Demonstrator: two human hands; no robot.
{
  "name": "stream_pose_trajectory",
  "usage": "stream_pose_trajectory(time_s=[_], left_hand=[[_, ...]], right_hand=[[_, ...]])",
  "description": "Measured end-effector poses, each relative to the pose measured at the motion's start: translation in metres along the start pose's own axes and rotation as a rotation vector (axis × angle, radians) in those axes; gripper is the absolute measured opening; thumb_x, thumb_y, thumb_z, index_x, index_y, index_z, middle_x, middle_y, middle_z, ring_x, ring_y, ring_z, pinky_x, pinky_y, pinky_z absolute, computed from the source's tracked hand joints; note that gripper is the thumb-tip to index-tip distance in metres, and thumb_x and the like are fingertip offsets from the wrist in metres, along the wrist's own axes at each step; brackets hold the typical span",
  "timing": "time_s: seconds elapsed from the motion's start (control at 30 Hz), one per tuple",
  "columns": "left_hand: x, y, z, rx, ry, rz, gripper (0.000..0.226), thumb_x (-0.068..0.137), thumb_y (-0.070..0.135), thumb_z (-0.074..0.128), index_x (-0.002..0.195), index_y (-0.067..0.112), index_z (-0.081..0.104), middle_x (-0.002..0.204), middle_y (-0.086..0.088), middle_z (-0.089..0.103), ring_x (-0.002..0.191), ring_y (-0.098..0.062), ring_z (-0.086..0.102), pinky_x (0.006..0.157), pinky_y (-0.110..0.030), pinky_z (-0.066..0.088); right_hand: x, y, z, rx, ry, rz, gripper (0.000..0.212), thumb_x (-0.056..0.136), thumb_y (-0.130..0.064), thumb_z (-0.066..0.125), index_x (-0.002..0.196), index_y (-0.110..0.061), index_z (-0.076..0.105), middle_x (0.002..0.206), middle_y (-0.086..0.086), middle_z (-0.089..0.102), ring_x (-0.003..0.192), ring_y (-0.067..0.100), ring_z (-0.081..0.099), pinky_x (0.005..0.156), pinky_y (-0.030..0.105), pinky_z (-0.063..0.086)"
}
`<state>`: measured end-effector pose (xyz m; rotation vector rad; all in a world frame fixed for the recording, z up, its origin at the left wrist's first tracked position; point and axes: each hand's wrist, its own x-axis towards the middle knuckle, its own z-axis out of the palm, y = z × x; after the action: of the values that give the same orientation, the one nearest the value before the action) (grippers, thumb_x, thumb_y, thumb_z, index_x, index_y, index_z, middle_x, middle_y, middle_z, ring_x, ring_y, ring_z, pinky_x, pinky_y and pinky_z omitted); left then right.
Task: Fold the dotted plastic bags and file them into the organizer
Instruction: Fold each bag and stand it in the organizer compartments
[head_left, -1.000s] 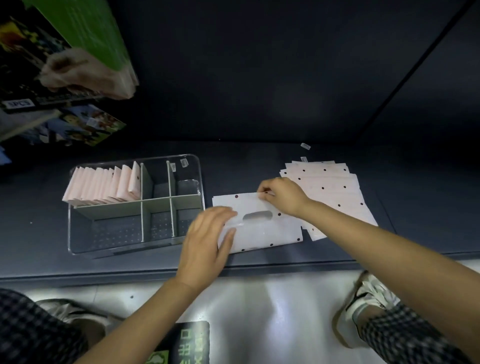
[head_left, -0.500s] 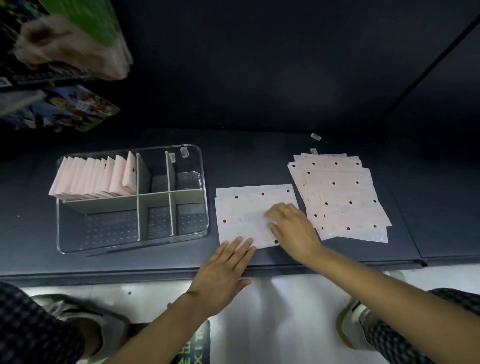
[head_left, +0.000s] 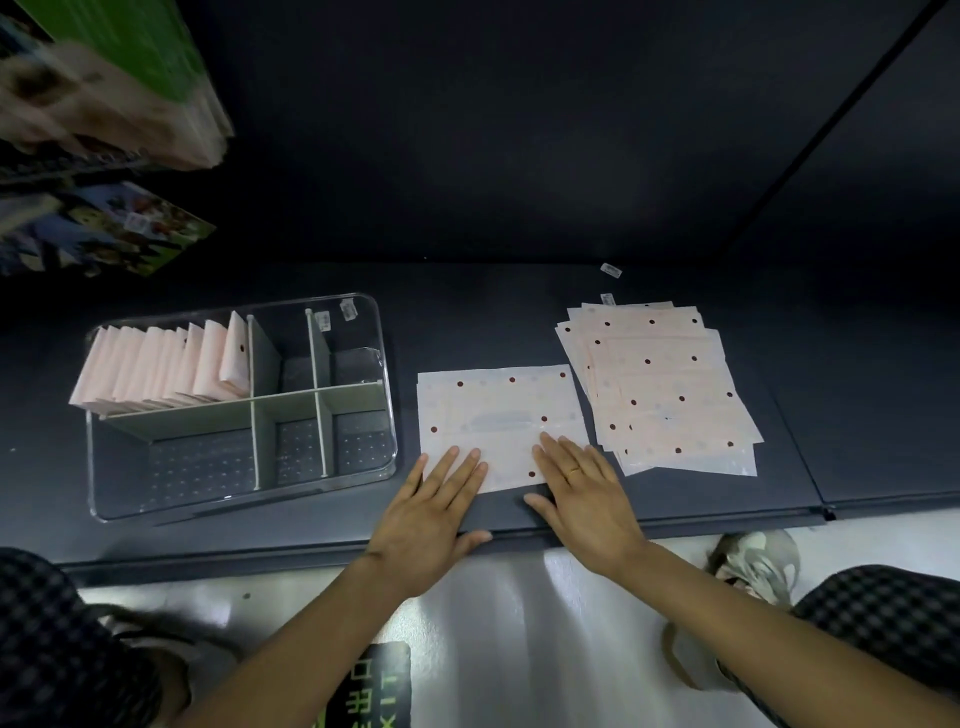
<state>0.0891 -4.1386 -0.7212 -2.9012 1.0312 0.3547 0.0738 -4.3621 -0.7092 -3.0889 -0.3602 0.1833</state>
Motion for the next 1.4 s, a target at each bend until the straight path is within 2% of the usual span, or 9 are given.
stream_pose_trajectory(time_s=[0.07,0.13,0.27,0.43,0.73,1.0,1.2,1.33,1.4], left_hand=[[0.002,0.0,0.001,0.001,0.01,-0.019,0.075,0.089,0.062,0.004,0.15,0.018,-0.001,0.157,0.002,-0.005,0.144,-0.024,-0.009,0.116,-0.05,-0.003],[0.005,0.0,0.003,-0.025,-0.041,-0.023,0.074,0.088,0.062,0.0,0.148,0.02,-0.014,0.155,0.004,-0.018,0.141,-0.023,-0.022,0.115,-0.047,-0.013],[0.004,0.001,-0.005,-0.008,0.005,-0.026,0.071,0.091,0.058,0.018,0.145,0.016,0.034,0.152,-0.002,0.031,0.14,-0.024,0.028,0.113,-0.051,0.02],[0.006,-0.002,-0.002,-0.047,0.041,-0.007,0.07,0.09,0.058,0.023,0.141,0.014,0.043,0.148,-0.002,0.04,0.136,-0.024,0.036,0.104,-0.05,0.04],[0.008,-0.005,0.003,-0.038,0.094,-0.006,0.068,0.092,0.057,0.025,0.144,0.015,0.038,0.151,-0.002,0.034,0.139,-0.024,0.03,0.111,-0.047,0.029],[0.008,-0.001,-0.002,-0.028,0.133,0.003,0.066,0.092,0.055,0.028,0.144,0.016,0.038,0.151,-0.002,0.034,0.139,-0.024,0.031,0.108,-0.048,0.021],[0.006,0.007,-0.002,-0.038,0.124,0.017,0.067,0.09,0.056,0.034,0.143,0.016,0.041,0.149,-0.002,0.038,0.137,-0.022,0.036,0.109,-0.047,0.036],[0.005,0.006,0.0,-0.032,0.119,0.006,0.068,0.09,0.057,0.029,0.144,0.016,0.038,0.15,-0.004,0.035,0.138,-0.027,0.033,0.11,-0.049,0.026],[0.004,0.005,0.0,-0.026,0.098,-0.007,0.068,0.09,0.058,0.027,0.144,0.018,0.039,0.15,-0.004,0.035,0.138,-0.029,0.033,0.11,-0.052,0.031]], right_hand=[[0.014,0.001,-0.01,0.095,0.066,0.053,0.049,0.095,-0.042,0.049,0.133,-0.012,0.052,0.139,0.006,0.051,0.126,0.026,0.048,0.108,0.038,0.034],[0.041,0.005,-0.022,0.223,0.055,0.095,0.045,0.097,-0.037,0.045,0.136,-0.014,0.047,0.139,0.005,0.049,0.128,0.024,0.042,0.107,0.032,0.03],[0.104,0.015,-0.041,0.341,0.01,0.109,0.041,0.094,-0.027,0.053,0.133,-0.016,0.05,0.136,0.005,0.049,0.125,0.024,0.04,0.105,0.032,0.031],[0.147,0.014,-0.044,0.415,-0.134,0.142,0.033,0.086,-0.026,0.066,0.117,-0.018,0.061,0.122,0.004,0.054,0.117,0.023,0.045,0.099,0.036,0.04],[0.168,0.019,-0.039,0.396,-0.174,0.136,0.008,0.085,-0.02,0.066,0.091,-0.016,0.068,0.104,0.003,0.059,0.104,0.019,0.052,0.09,0.035,0.045],[0.18,0.018,-0.041,0.304,-0.23,0.14,0.013,0.084,-0.006,0.048,0.085,-0.011,0.06,0.092,0.005,0.062,0.091,0.027,0.059,0.078,0.036,0.05],[0.186,0.02,-0.043,0.295,-0.256,0.114,0.015,0.083,-0.006,0.048,0.08,-0.018,0.055,0.083,-0.003,0.057,0.087,0.025,0.058,0.076,0.033,0.048],[0.186,0.022,-0.04,0.316,-0.25,0.114,0.015,0.085,-0.006,0.049,0.079,-0.019,0.055,0.083,-0.004,0.057,0.085,0.022,0.057,0.076,0.032,0.049],[0.185,0.022,-0.039,0.317,-0.245,0.117,0.014,0.086,-0.007,0.049,0.082,-0.017,0.057,0.086,-0.002,0.06,0.086,0.023,0.058,0.077,0.033,0.049]])
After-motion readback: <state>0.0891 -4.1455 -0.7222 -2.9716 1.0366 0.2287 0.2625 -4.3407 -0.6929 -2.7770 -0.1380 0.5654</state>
